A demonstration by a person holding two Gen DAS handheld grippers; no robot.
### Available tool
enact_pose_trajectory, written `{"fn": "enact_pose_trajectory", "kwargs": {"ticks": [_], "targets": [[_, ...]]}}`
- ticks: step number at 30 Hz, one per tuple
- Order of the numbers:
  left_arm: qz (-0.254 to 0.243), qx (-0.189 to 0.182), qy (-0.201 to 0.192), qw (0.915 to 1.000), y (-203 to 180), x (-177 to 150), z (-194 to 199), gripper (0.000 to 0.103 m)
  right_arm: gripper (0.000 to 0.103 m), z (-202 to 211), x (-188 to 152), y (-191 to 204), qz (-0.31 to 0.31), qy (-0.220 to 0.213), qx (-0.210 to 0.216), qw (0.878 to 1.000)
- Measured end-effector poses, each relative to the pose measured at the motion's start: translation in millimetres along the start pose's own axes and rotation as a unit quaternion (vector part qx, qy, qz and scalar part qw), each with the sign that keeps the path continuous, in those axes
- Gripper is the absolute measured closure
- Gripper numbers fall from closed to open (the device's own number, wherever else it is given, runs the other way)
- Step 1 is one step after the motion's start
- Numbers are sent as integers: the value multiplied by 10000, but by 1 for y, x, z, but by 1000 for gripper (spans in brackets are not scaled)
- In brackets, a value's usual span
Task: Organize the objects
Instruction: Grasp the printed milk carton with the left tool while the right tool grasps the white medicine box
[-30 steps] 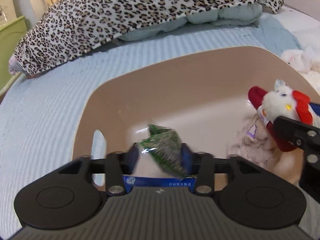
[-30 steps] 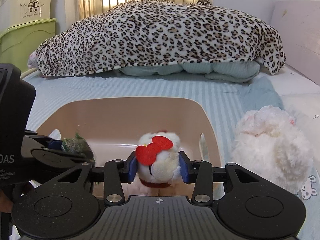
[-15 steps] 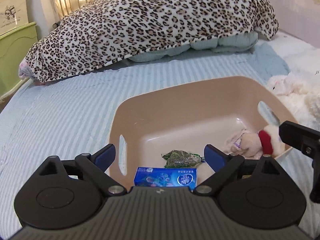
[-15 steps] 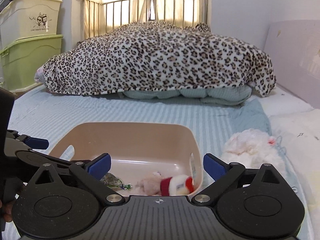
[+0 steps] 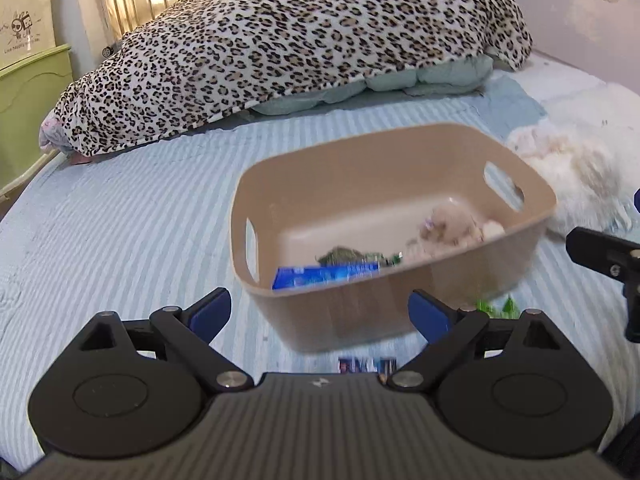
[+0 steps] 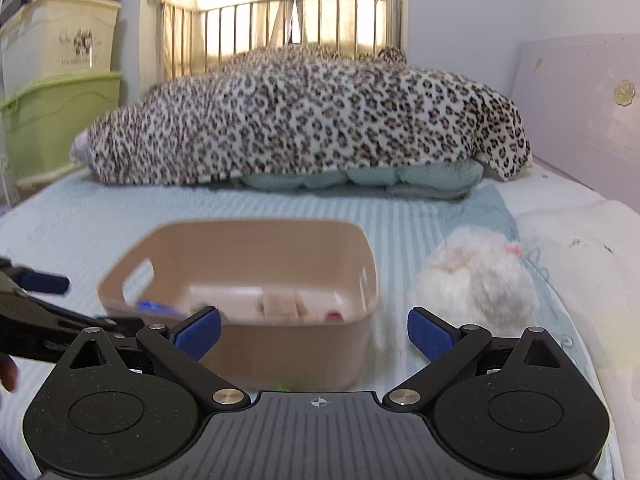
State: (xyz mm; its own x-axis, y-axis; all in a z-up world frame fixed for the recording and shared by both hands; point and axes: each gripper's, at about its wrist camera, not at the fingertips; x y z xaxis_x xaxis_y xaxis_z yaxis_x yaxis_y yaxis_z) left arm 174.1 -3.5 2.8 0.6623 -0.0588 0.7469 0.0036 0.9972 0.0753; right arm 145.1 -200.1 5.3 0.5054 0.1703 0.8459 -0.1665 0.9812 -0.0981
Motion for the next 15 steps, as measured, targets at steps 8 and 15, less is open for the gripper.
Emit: {"fn": "enact_pose_trajectory", "kwargs": {"ticks": [8, 15], "targets": [[-24, -40, 290, 9996, 1, -44, -14, 7, 4, -18, -44, -2, 4, 580, -57, 9983], [129, -43, 546, 9984, 11, -72, -41, 7, 6, -39, -66, -7, -128, 1010, 10, 9948]]}}
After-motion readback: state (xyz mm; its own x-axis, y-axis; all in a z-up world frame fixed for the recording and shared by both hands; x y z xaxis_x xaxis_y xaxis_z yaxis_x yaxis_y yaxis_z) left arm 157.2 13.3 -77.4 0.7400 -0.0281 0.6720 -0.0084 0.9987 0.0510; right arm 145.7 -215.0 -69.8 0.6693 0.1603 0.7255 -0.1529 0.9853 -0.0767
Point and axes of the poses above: each gripper's, at about its wrist camera, not at the fingertips, and z roughly against the way its jaws point, y to its left, x to its top, and after that the axes turned 6 degrees about z, right-handed
